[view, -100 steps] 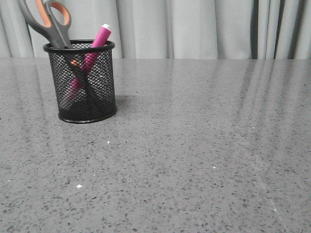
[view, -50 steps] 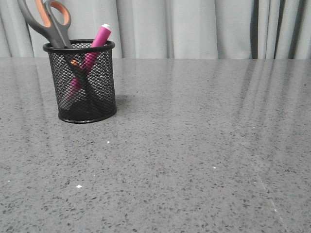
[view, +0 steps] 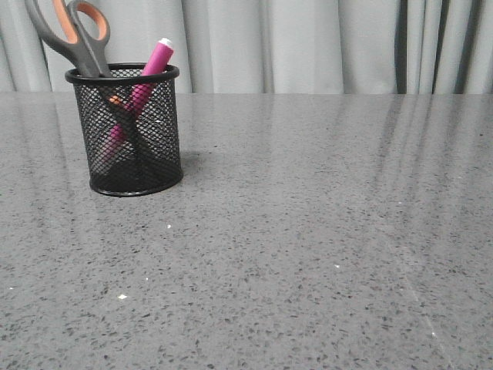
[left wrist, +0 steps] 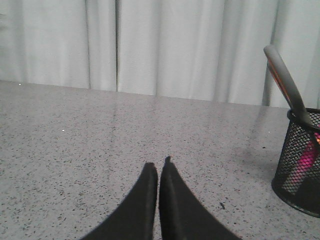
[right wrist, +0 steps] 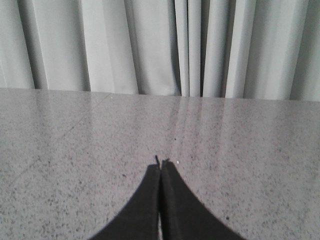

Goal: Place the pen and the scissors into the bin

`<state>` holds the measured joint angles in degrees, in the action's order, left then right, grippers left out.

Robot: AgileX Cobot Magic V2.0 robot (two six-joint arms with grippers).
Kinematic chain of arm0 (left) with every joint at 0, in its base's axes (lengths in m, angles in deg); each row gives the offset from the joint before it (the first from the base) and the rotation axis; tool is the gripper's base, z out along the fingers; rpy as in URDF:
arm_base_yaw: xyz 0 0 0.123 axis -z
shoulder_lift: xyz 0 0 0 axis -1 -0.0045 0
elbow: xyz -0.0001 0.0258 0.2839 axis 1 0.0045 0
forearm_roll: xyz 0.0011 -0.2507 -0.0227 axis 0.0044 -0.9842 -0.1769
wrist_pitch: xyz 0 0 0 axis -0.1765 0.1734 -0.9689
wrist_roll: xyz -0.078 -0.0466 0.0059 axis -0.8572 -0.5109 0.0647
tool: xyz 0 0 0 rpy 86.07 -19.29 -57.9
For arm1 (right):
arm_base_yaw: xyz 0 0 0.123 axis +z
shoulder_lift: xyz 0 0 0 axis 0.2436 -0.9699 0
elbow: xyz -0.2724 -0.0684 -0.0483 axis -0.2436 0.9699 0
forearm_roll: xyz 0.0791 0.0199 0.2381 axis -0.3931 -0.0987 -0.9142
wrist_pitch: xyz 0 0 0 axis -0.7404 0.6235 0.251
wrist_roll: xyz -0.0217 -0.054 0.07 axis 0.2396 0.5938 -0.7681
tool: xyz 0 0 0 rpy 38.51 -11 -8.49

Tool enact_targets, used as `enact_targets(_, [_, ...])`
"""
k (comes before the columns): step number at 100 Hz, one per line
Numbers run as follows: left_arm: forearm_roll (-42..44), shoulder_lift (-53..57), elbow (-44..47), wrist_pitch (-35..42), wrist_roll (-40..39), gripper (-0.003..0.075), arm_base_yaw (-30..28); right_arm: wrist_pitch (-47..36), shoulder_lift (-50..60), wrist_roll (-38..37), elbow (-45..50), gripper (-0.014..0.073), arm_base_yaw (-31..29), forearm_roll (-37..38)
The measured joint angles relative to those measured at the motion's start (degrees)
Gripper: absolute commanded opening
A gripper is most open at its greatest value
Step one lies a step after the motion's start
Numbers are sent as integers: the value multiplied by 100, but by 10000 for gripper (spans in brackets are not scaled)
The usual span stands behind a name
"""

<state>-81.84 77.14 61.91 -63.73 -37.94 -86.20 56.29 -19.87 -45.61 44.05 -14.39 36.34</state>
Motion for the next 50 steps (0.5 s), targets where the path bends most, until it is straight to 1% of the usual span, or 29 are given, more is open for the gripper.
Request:
enact_targets(11, [0, 0, 0, 0, 0, -22, 0, 672, 243, 0, 0, -75, 0, 12])
enact_targets(18, [0, 0, 0, 13, -10, -22, 0, 894, 268, 9, 0, -75, 0, 34])
enact_targets(50, [0, 0, 0, 13, -10, -22, 0, 1015, 276, 21, 0, -75, 0, 34])
